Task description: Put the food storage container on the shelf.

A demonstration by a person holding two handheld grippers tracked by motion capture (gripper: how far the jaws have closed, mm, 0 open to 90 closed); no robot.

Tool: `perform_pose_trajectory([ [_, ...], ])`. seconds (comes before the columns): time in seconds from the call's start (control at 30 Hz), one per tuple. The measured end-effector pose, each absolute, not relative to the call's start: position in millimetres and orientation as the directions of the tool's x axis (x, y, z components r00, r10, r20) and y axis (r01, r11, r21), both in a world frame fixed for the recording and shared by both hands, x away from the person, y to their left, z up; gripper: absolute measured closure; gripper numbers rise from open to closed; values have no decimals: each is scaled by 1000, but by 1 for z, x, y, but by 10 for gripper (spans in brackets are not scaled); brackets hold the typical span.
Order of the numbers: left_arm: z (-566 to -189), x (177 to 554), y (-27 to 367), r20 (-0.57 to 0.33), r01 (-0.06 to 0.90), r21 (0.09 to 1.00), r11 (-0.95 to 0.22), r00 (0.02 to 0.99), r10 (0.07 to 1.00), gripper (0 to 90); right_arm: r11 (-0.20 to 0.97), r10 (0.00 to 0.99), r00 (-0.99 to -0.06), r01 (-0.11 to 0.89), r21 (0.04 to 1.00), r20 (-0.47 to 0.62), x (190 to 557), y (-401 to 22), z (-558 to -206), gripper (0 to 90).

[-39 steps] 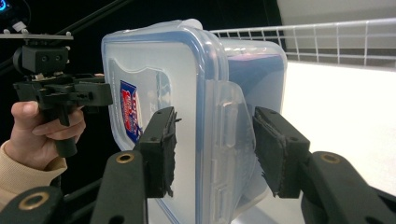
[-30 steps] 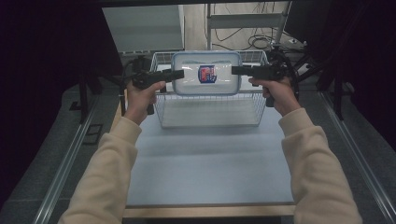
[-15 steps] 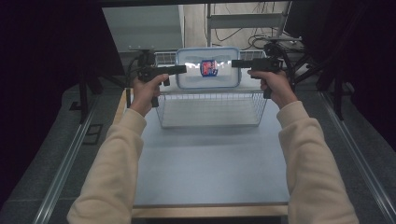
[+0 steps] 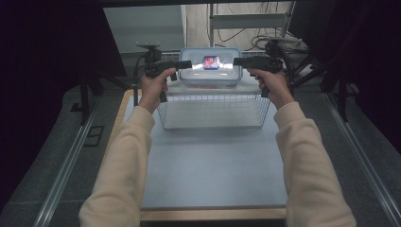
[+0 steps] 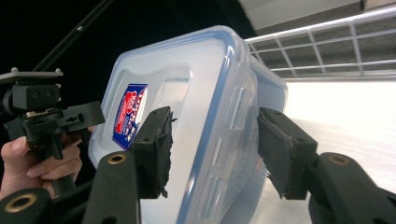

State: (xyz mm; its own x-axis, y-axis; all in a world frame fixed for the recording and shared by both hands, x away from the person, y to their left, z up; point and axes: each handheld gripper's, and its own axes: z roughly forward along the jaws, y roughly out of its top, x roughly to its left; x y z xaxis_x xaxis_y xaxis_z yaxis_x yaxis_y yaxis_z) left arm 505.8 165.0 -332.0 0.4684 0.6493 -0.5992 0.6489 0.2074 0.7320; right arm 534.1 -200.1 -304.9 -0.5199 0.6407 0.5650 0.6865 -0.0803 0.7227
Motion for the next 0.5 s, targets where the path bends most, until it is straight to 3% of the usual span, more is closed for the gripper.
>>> perform_pose_trajectory([
  [0.23, -338, 512, 163, -608, 658, 722, 213, 458, 648, 276, -88, 692, -483, 681, 727, 537, 535, -195, -309, 406],
  [0.5, -325, 493, 171, -555, 587, 778, 226, 471, 686, 236, -87, 695, -538, 596, 798, 477, 520, -202, -299, 324],
])
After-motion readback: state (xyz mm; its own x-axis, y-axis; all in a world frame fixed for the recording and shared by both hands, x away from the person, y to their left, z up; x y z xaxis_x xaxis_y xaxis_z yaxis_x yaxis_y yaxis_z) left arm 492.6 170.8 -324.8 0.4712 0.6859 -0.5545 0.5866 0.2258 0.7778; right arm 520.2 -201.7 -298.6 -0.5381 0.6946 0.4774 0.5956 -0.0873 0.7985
